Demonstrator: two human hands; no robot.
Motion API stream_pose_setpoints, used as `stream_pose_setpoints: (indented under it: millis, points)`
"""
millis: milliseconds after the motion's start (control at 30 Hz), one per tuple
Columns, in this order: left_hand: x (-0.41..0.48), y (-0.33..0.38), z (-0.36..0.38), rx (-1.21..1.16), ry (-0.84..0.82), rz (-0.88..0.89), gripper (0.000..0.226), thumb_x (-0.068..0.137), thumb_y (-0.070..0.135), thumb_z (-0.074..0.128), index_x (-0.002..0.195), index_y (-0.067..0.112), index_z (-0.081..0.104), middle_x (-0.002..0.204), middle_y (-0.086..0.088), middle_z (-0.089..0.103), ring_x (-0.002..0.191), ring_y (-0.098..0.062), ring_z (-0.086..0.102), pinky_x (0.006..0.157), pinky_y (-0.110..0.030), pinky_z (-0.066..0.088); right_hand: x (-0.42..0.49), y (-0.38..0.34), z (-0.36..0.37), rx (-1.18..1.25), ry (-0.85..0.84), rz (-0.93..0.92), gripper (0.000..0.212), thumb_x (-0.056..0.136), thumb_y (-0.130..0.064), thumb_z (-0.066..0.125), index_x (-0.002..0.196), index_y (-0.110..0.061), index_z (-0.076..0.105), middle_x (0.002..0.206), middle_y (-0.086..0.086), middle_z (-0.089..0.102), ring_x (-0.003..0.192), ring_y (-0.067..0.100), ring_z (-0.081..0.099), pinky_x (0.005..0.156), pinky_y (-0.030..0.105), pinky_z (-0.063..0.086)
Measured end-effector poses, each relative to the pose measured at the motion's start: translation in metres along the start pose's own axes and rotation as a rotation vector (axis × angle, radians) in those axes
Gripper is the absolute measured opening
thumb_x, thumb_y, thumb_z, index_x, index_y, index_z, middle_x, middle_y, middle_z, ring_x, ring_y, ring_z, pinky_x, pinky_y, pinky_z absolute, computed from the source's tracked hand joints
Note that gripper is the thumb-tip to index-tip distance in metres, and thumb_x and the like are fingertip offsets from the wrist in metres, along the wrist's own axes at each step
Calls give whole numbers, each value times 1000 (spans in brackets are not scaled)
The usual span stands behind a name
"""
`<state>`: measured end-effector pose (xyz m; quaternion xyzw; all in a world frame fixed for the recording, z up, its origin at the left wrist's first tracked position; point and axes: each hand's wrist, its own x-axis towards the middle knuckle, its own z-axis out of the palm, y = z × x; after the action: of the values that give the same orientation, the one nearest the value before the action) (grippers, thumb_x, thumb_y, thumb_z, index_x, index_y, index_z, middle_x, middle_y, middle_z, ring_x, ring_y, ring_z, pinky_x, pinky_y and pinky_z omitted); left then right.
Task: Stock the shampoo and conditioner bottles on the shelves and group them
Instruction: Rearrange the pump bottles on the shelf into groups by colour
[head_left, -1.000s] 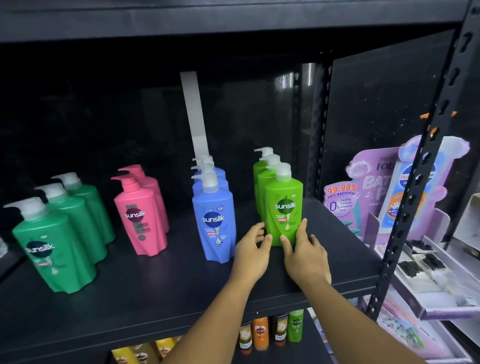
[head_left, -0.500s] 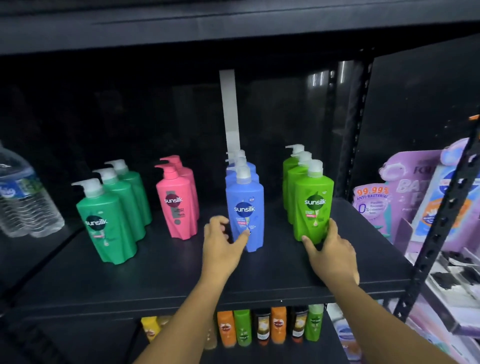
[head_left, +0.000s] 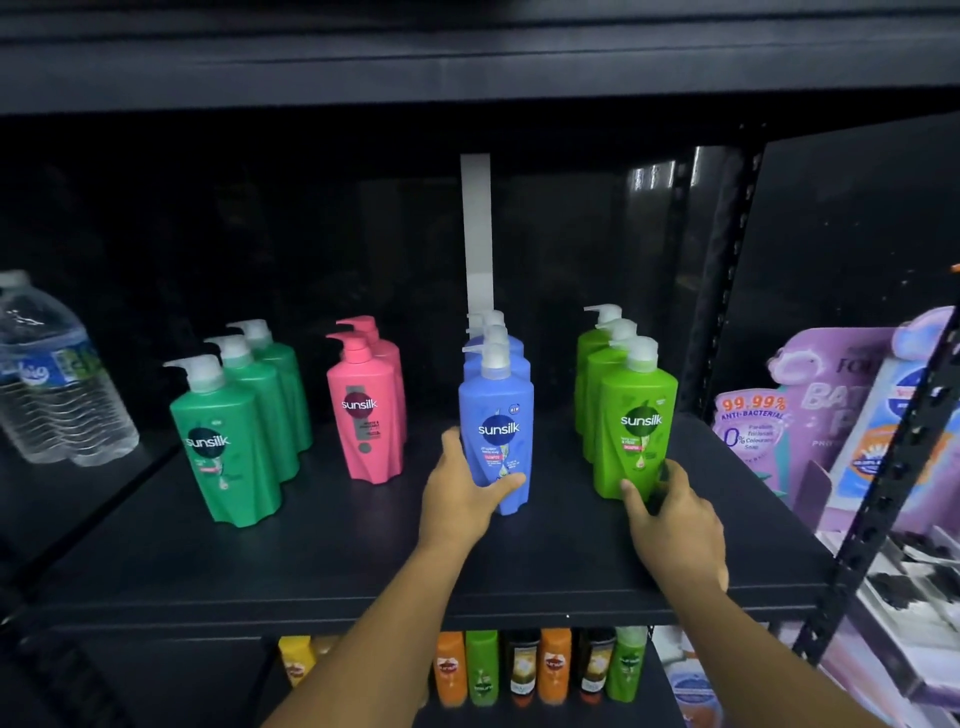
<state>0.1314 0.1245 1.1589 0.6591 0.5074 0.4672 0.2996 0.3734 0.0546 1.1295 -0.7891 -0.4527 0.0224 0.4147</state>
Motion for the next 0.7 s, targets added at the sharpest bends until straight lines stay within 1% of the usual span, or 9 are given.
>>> stream_pose_setpoints:
  millis: [67,133,200,267,333,400,533,600,700]
  points:
    - [3,3,-3,40,-20,4,69,71,38,92,117,36,41,111,17,68,97,-8,68,79,-34,58,1,1,1,-21,-6,10,65,93,-62,52,141,-20,43,114,8,70,110,36,57,104,51,42]
    - [4,4,-5,63,-33,3,67,70,37,92,115,33,42,109,17,68,95,-8,68,78,-33,58,2,1,1,-90,-31,18,70,93,-65,49,146,-20,40,121,8,68,121,35,54,114,52,32]
    - [4,4,-5,73,-40,6,67,70,36,92,116,31,44,109,17,69,96,-8,68,78,-31,57,3,0,2,-130,-75,52,79,92,-71,46,153,-24,30,133,10,62,138,32,42,122,50,17]
    - [4,5,-6,68,-40,4,67,71,37,92,117,32,43,109,18,69,96,-7,68,76,-27,56,5,-1,3,-125,-113,82,82,90,-75,43,155,-30,23,144,9,56,150,25,28,123,49,7]
    - [3,5,-5,65,-42,-1,66,73,37,91,117,34,42,108,20,67,94,-1,66,71,-20,52,9,1,6,-109,-133,95,77,90,-75,42,152,-31,27,145,7,55,153,22,23,124,50,5]
    - [1,3,-4,57,-50,-7,67,76,38,89,121,38,40,110,21,67,96,2,65,71,-18,51,10,3,7,-97,-130,106,73,90,-75,41,148,-31,31,141,5,59,152,21,26,124,50,5]
    - [-3,-4,-1,88,-57,-8,72,81,40,85,137,30,39,117,16,67,103,-10,67,83,-32,57,11,5,9,-82,-115,105,72,90,-74,43,146,-31,32,136,2,63,149,21,31,124,50,6]
    - [-5,-4,1,173,-68,3,75,85,41,81,142,25,34,121,12,66,105,-17,66,84,-37,56,11,6,9,-69,-96,103,71,91,-73,43,147,-31,33,136,1,63,150,20,31,124,49,6]
    - [-9,-10,1,313,-104,-5,80,89,44,74,150,27,25,129,8,66,111,-26,63,92,-46,54,12,7,10,-72,-95,104,72,91,-74,42,148,-31,33,137,3,63,150,21,31,124,49,7]
